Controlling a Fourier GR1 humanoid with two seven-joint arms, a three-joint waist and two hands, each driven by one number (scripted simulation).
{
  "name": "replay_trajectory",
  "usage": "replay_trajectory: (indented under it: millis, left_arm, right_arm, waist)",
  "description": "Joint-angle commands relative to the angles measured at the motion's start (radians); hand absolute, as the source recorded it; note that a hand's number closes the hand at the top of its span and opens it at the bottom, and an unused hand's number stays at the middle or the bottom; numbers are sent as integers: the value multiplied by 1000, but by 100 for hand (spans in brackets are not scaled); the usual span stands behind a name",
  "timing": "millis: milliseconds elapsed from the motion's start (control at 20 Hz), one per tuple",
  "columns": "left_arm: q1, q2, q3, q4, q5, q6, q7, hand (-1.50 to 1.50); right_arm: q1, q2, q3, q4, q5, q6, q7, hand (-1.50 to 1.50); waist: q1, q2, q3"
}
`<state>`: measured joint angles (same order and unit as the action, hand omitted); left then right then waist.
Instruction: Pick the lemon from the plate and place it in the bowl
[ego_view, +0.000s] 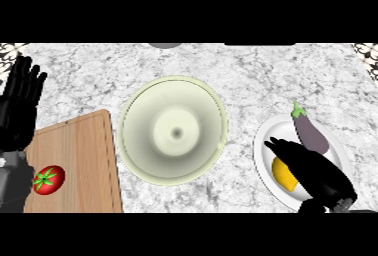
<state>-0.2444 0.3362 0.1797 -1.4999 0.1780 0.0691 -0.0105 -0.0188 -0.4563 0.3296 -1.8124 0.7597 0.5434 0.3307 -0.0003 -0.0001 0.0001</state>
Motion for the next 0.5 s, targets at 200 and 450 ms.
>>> replay_trajectory:
  millis: [200,450]
  left_arm:
    - [7,-23,9,-24,-15,-12,1,0]
    - [-16,-2,21,-66,-11,-8,73,0]
  right_arm:
    - [-116,103,-34,211,74,-4,-19,-150]
    - [-83,31,-79,242,111,-130,-209,150]
  waist:
    - [5,1,0]
    - [7,-1,1]
